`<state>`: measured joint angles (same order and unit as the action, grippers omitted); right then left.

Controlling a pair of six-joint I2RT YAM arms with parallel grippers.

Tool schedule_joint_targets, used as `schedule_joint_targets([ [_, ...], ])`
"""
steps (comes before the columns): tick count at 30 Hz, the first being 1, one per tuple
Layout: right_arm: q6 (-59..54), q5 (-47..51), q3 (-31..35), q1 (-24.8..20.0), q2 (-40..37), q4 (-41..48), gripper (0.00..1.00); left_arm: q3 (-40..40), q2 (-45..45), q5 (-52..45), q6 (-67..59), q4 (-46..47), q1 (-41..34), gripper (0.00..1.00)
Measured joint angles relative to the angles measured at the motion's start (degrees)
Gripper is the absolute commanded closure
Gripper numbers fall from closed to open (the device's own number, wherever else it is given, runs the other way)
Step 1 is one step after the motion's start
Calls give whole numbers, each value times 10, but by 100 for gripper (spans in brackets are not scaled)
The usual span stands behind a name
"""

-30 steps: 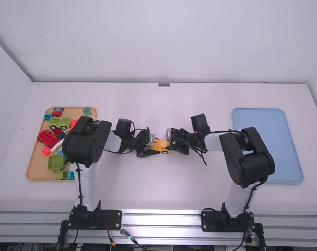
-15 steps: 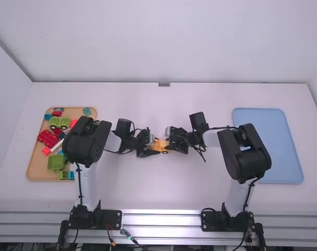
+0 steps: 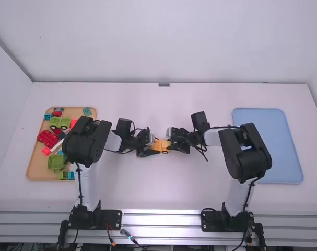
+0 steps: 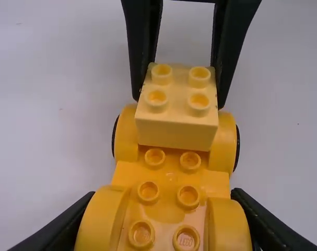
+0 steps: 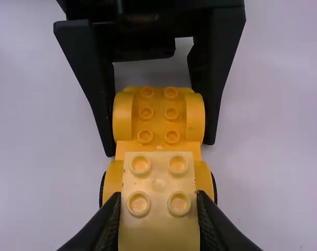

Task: Assemble lego blocks to make yellow taxi

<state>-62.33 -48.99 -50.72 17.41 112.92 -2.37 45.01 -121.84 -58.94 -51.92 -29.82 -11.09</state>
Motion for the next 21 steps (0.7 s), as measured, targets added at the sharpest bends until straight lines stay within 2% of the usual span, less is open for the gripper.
schedule_joint_targets([
  [5, 1, -3, 0, 5, 0, -7, 91, 0, 0, 0, 0, 0, 0, 48],
  [11, 43, 3, -10, 18, 0, -2, 99, 0, 0, 0, 0, 0, 0, 48],
  [21, 63, 10, -11, 19, 1, -7, 100, 0, 0, 0, 3, 0, 0, 49],
])
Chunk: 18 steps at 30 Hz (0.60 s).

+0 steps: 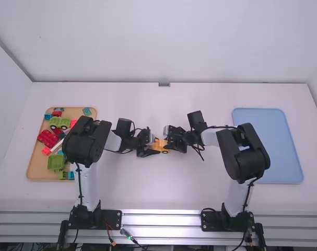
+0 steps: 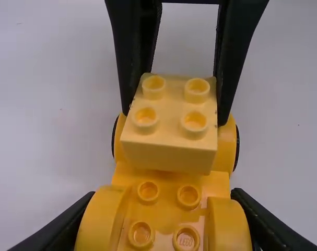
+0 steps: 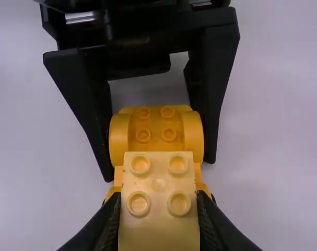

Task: Assemble lego blocks to make yellow taxi

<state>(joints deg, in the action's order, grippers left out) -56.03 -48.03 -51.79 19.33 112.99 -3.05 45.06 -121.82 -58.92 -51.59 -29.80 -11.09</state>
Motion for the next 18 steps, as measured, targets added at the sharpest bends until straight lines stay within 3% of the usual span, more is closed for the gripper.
schedule_joint_targets([
  [18, 2, 3, 0, -14, 0, 5, 100, 3, 0, 8, 2, -1, 0, 50],
])
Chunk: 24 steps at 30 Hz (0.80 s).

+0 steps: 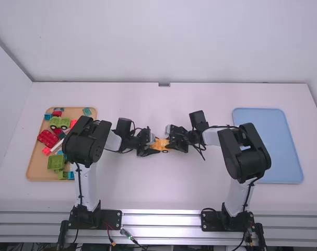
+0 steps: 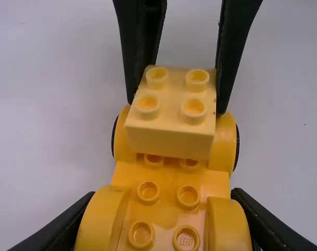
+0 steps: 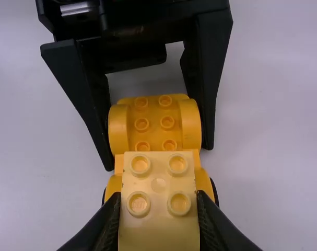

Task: Assemble lego blocks to make yellow taxi

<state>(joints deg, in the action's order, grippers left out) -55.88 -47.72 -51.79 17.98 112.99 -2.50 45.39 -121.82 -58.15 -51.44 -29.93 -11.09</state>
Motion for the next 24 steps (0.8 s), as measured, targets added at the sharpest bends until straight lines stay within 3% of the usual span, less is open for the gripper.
schedule_joint_targets([
  [11, 0, 2, 0, 5, 0, -5, 99, 0, 0, 2, 0, 0, 0, 50],
  [17, 0, 2, 0, 5, 0, -5, 91, 0, 0, 2, 0, -1, 0, 50],
  [24, 0, 3, 0, 5, 0, -5, 61, 0, 0, 2, 0, -1, 0, 50],
])
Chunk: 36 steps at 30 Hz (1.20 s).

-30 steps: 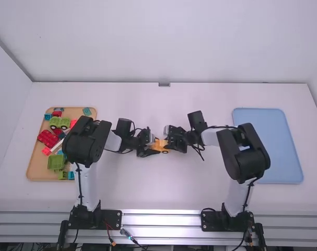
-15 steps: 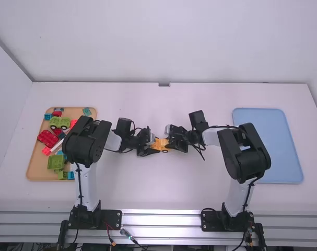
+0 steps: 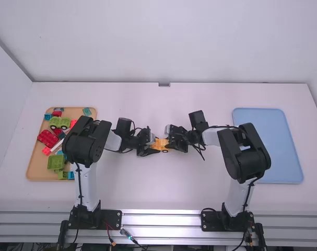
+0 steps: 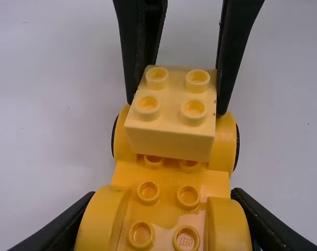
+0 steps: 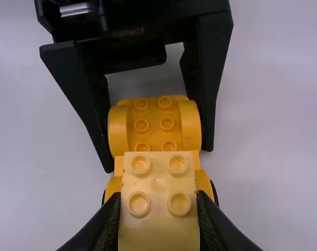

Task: Assemble lego blocks to make yellow taxi

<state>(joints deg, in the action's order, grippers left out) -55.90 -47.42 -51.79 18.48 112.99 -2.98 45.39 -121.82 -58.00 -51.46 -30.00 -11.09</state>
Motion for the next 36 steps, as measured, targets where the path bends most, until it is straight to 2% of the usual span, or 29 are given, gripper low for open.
schedule_joint_targets([
  [6, 3, -2, 0, 0, 0, -5, 50, 0, 0, 0, 0, 0, 0, 50],
  [9, 3, -2, 0, 0, 1, -11, 38, 0, 0, 0, 0, 0, 0, 50],
  [15, 2, -17, 0, -3, 2, -10, 34, 0, 0, 0, 0, 1, 0, 50],
  [17, 3, -29, 0, -6, 1, -10, 36, 0, 0, 0, 0, 1, 0, 50],
  [19, 1, -51, 0, -14, -1, -9, 62, 0, 0, 0, 0, 1, 0, 50],
  [21, 2, -71, 0, -26, -7, -7, 96, 0, 0, 0, 0, 2, 0, 50],
  [22, 3, -78, 0, -33, -10, -7, 100, 0, 0, 0, 0, 2, 0, 50],
  [26, 2, -95, 1, -52, -18, -14, 100, 0, 0, 0, 0, 2, 0, 50],
  [36, 0, -110, 8, -47, -13, -32, 100, 0, 0, 0, 0, 2, 0, 51],
])
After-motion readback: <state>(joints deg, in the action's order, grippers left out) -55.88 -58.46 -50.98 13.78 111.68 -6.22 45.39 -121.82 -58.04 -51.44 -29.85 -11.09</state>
